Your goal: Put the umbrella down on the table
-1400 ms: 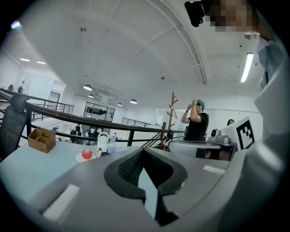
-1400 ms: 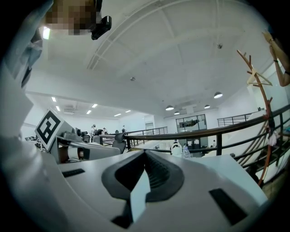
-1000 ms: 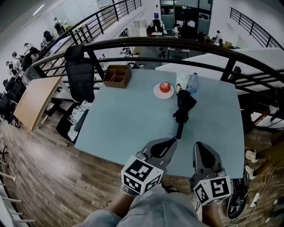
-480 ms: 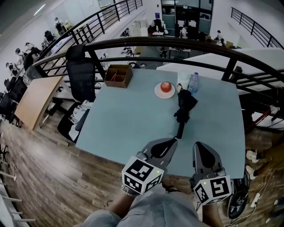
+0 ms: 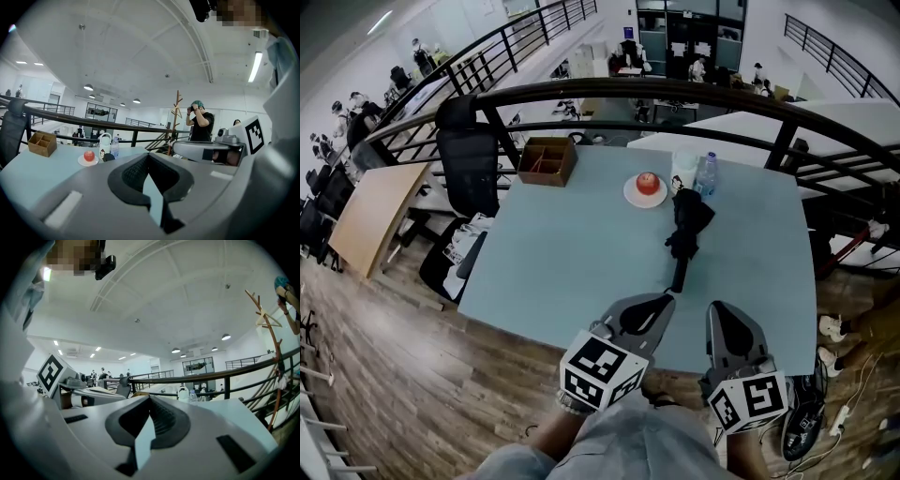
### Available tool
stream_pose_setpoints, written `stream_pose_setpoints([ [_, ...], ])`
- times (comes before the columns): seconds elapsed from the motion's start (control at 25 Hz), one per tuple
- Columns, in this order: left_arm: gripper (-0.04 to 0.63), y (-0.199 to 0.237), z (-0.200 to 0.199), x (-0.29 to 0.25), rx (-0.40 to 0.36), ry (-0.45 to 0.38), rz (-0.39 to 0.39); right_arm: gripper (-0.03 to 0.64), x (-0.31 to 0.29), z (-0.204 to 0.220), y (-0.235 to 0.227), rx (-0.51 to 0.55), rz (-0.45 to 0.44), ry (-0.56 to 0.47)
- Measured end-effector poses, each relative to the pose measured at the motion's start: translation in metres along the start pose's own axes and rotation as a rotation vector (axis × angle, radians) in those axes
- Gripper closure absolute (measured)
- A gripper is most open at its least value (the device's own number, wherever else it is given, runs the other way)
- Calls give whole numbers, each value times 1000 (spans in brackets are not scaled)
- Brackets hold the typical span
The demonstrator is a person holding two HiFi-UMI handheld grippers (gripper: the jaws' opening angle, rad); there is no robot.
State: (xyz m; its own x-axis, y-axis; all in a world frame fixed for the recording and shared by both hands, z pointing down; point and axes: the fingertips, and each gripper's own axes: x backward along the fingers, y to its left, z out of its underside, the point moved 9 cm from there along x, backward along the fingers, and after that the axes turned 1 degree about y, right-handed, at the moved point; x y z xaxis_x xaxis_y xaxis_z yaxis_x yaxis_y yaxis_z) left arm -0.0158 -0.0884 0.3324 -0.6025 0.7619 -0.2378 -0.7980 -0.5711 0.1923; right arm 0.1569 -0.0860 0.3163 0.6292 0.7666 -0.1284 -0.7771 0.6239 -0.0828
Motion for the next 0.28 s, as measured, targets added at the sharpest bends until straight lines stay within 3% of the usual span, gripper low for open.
stream_pose_setpoints([
  [0.28, 591, 5, 5, 1, 5, 3, 0, 617, -3, 4, 3, 2, 0, 3],
])
